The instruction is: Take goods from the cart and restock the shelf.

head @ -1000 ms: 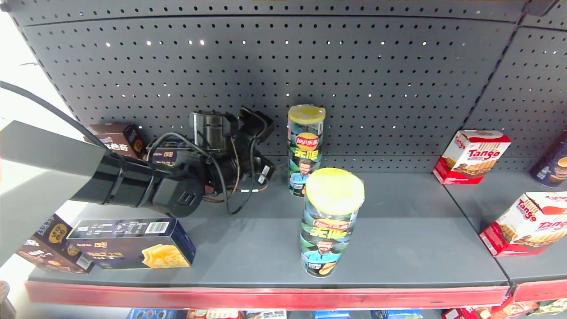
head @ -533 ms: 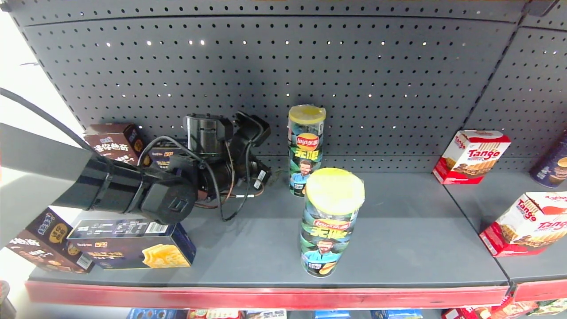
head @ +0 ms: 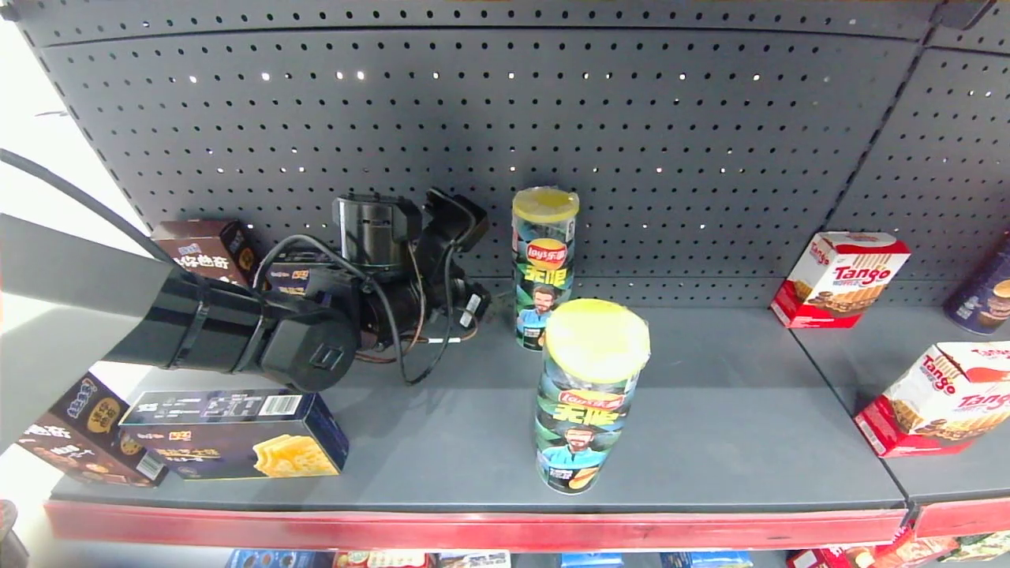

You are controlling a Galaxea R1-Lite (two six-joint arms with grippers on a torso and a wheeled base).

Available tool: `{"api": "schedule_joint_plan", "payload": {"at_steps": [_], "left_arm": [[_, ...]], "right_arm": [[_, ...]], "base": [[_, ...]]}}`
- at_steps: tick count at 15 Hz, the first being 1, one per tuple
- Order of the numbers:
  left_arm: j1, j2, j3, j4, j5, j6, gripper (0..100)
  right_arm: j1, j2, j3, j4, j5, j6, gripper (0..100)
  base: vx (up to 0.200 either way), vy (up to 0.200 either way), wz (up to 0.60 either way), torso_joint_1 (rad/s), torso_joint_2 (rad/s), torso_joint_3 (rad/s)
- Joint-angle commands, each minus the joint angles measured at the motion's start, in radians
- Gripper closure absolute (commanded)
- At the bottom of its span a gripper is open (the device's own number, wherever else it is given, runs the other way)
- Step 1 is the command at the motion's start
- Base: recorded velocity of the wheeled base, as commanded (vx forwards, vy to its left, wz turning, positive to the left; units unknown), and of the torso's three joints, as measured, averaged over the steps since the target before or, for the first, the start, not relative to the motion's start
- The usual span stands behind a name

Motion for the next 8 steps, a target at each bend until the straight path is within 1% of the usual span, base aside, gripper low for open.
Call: {"api": "schedule_joint_plan", "payload": {"at_steps": [1,8], "left_arm": [[-0.010,0.017,-0.008,-0.001,0.001,0.000,0],[-0.010,0.019,-0.013,-0.003,0.002,-0.002,0]], "right_arm": [[0.000,0.000,0.000,0.000,0.000,0.000,0],[0.000,0.000,0.000,0.000,0.000,0.000,0]], "base": [[0.000,0.000,0.00,0.000,0.00,0.000],[0.000,0.000,0.00,0.000,0.00,0.000]]}}
